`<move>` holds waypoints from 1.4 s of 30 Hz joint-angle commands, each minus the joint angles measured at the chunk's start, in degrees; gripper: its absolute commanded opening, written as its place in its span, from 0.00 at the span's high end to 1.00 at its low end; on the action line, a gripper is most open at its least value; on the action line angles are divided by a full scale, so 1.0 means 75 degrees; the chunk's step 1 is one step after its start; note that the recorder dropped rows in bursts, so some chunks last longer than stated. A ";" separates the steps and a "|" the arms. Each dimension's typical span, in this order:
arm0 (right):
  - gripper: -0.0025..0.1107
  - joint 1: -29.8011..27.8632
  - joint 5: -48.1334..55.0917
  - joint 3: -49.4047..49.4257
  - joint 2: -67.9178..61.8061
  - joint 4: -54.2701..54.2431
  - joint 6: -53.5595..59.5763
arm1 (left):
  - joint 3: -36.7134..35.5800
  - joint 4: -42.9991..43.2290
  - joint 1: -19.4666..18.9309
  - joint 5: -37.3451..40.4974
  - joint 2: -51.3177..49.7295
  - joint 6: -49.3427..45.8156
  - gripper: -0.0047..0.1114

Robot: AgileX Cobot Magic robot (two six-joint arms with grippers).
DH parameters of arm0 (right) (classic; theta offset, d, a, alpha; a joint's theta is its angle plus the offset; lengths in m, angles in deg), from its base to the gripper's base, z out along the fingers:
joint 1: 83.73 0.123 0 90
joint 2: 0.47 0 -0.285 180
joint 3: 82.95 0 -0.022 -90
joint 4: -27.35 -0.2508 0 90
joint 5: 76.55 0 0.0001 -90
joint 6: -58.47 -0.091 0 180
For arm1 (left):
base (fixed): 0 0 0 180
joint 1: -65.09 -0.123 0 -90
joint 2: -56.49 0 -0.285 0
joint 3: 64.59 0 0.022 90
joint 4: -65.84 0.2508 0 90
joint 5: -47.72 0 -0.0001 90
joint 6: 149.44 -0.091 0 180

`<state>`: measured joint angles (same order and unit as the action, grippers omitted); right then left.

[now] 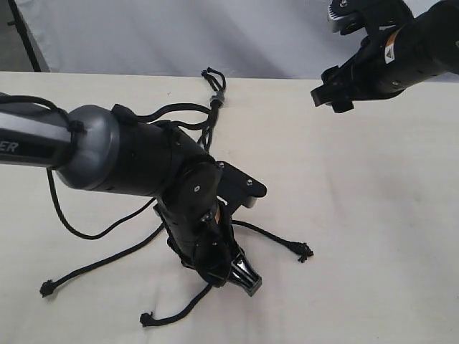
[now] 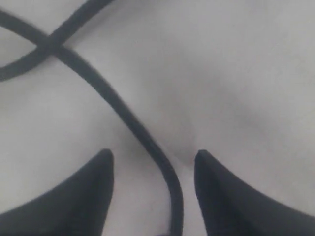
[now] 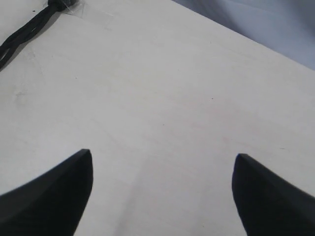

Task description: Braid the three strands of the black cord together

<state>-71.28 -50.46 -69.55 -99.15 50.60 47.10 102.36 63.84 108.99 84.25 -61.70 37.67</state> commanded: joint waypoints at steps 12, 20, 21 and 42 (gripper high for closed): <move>0.33 -0.0036 -0.0007 0.0018 0.0072 -0.0027 0.0032 | 0.0126 0.0633 0.0000 0.0873 -0.0094 -0.0318 0.96; 0.33 -0.0036 -0.0007 0.0018 0.0072 -0.0043 0.0032 | 0.0358 0.2760 -0.0625 0.1119 0.0365 -0.0718 0.96; 0.33 -0.0036 -0.0007 0.0018 0.0072 -0.0043 0.0032 | 0.0358 0.2812 -0.0748 0.1062 0.0320 -0.0858 0.96; 0.33 -0.0036 -0.0441 0.0136 0.0072 -0.0039 0.0032 | 0.0299 -0.0014 -0.1749 0.0965 -0.0615 -0.1430 0.96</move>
<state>-71.28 -52.57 -68.64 -99.15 50.60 47.10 105.26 73.51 94.80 86.04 -65.51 27.15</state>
